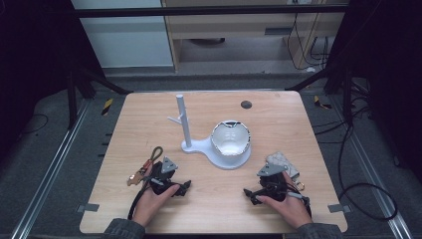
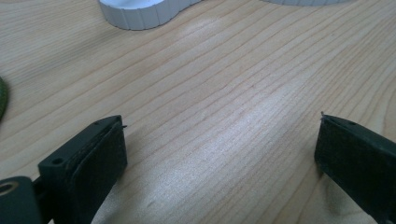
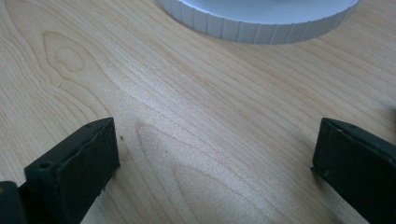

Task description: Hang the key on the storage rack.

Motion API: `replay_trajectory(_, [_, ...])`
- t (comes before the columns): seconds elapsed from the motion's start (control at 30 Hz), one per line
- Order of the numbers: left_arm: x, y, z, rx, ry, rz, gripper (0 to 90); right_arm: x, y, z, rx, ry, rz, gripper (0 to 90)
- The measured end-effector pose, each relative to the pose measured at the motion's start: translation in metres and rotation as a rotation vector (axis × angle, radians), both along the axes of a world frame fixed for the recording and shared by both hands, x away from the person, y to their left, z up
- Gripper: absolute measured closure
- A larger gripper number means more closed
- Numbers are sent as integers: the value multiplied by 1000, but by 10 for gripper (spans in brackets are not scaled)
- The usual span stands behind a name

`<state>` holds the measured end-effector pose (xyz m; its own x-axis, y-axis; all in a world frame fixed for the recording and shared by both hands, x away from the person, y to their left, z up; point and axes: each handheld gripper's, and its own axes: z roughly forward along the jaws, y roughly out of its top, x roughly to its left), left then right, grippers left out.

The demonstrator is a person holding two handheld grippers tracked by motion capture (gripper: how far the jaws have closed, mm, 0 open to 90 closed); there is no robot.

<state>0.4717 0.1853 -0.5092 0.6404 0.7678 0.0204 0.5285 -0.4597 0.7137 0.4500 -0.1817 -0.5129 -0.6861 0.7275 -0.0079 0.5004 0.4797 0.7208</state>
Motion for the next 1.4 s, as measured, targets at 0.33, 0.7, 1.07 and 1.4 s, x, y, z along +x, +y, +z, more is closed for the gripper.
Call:
replay_trajectory(0.33, [4,10,17,59,40,-4,52,-1,0,0,1,0,-5,5])
replay_trajectory(0.7, [23,43,56,186,99,70,51,-1,0,0,0,0,-6,5])
replay_trajectory(1.07, [35,72,73,218,144,119,116,-1,0,0,0,-1,-5,5])
replay_trajectory(1.4, [43,80,74,247,207,129,247,-1,0,0,0,0,-5,5])
